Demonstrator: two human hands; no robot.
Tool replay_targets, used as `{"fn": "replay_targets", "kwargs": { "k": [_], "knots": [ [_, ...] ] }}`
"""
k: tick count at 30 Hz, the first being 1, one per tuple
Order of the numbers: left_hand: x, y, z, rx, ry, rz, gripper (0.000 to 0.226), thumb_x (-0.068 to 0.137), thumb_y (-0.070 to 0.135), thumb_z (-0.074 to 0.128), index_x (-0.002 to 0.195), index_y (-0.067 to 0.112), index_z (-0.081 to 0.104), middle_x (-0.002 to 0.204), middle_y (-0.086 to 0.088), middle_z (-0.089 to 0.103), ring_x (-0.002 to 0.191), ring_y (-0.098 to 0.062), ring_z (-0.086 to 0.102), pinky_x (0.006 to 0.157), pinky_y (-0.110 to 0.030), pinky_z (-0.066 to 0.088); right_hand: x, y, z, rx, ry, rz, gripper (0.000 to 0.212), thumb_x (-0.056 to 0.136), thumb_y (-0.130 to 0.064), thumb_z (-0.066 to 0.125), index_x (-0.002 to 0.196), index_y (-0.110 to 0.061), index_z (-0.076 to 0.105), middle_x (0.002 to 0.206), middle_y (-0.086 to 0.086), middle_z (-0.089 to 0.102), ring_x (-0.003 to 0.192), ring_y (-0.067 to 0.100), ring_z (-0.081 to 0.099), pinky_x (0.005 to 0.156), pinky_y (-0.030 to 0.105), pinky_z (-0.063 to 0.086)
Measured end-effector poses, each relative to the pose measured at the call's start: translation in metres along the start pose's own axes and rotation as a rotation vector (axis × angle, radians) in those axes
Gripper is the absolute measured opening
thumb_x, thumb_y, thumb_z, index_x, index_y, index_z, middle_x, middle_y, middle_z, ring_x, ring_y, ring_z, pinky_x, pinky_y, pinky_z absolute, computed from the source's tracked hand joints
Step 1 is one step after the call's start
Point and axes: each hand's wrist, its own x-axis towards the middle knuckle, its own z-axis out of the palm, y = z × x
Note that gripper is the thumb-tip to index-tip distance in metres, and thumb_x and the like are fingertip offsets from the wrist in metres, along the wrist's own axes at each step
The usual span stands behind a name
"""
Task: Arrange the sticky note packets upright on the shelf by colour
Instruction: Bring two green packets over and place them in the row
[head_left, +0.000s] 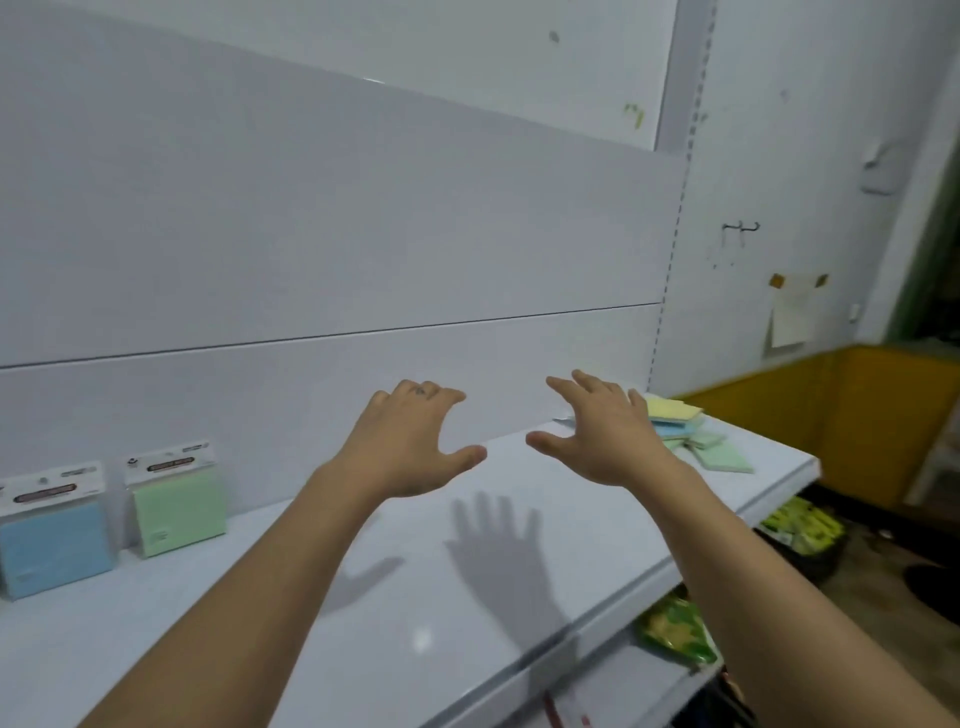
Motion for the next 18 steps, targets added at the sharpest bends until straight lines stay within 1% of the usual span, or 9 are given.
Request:
{"fn": "replay_targets", "kwargs": {
  "k": [7,11,14,18],
  "knots": [
    [0.04,0.126,0.026,-0.061,-0.031,0.132,0.067,0.085,0.063,0.047,0.141,0.029,0.037,0.144,0.005,0.042,0.133,-0.017,0.033,0.106,-0.036,0.028,-0.037,0.122,-0.042,-0.047,0.036,0.157,0.075,0.086,-0.064,0.049,0.149,-0.034,0.024,0.159,0.0,0.02,0.144,0.024,0.022,0.117,0.053,0.012],
    [0.054,0.189,0.042,-0.058,-0.033,0.169,0.066,0.084,0.064,0.045,0.141,0.03,0.037,0.141,0.005,0.046,0.129,-0.017,0.037,0.102,-0.037,0.032,-0.059,0.181,-0.058,-0.064,0.059,0.205,0.072,0.087,-0.062,0.05,0.148,-0.034,0.025,0.157,-0.002,0.027,0.142,0.024,0.026,0.115,0.052,0.015],
    [0.061,0.225,0.053,-0.078,-0.046,0.171,0.064,0.084,0.064,0.046,0.139,0.031,0.039,0.14,0.005,0.046,0.128,-0.018,0.038,0.101,-0.038,0.033,-0.072,0.218,-0.066,-0.058,0.048,0.235,0.072,0.087,-0.061,0.051,0.148,-0.033,0.026,0.155,-0.003,0.031,0.141,0.023,0.029,0.115,0.052,0.017],
    [0.069,0.253,0.067,-0.073,-0.054,0.14,0.066,0.083,0.065,0.045,0.139,0.03,0.039,0.139,0.002,0.048,0.127,-0.02,0.04,0.101,-0.041,0.034,-0.078,0.252,-0.067,-0.047,0.034,0.247,0.072,0.086,-0.061,0.053,0.147,-0.035,0.028,0.153,-0.002,0.034,0.138,0.025,0.033,0.113,0.052,0.021]
  ]
}}
